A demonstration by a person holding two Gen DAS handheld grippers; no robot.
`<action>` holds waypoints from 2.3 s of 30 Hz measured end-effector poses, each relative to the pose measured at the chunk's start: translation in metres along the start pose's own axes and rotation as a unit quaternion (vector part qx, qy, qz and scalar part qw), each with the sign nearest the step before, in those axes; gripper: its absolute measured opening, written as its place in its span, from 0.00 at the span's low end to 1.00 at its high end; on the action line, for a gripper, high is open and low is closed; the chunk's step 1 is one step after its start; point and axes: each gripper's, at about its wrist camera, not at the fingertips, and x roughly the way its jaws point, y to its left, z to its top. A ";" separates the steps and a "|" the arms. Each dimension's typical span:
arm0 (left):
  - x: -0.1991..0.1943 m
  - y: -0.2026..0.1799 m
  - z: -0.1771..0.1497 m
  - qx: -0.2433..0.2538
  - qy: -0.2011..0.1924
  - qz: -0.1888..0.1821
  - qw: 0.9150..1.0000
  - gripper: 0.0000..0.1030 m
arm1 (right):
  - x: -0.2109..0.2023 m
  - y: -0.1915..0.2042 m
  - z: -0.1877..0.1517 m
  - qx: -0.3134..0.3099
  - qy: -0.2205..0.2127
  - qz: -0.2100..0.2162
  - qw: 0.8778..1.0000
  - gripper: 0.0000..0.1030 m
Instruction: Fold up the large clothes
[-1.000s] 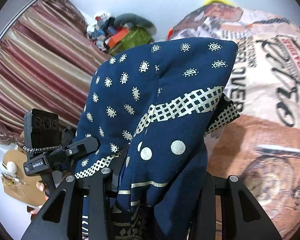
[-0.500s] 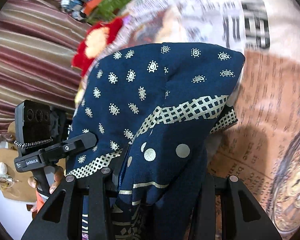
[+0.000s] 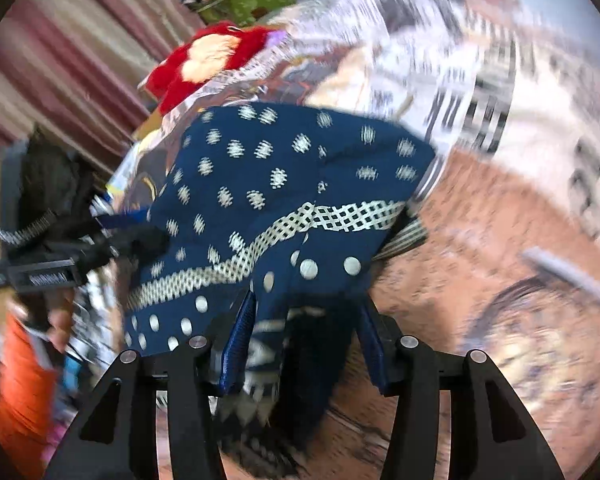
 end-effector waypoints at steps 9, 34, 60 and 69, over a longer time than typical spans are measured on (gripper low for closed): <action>0.018 -0.039 -0.037 0.049 0.005 0.067 0.997 0.68 | -0.002 0.018 -0.020 -0.049 -0.022 -0.045 0.998 0.73; -0.175 -0.130 -0.075 0.078 -0.218 0.144 0.962 0.70 | -0.202 0.047 -0.092 0.003 -0.242 -0.021 0.970 0.73; -0.278 -0.203 -0.149 0.059 -0.409 0.143 0.899 0.89 | -0.313 0.171 -0.207 -0.049 -0.484 -0.144 0.862 1.00; -0.279 -0.197 -0.156 0.045 -0.409 0.138 0.901 0.93 | -0.312 0.167 -0.212 -0.033 -0.478 -0.141 0.866 1.00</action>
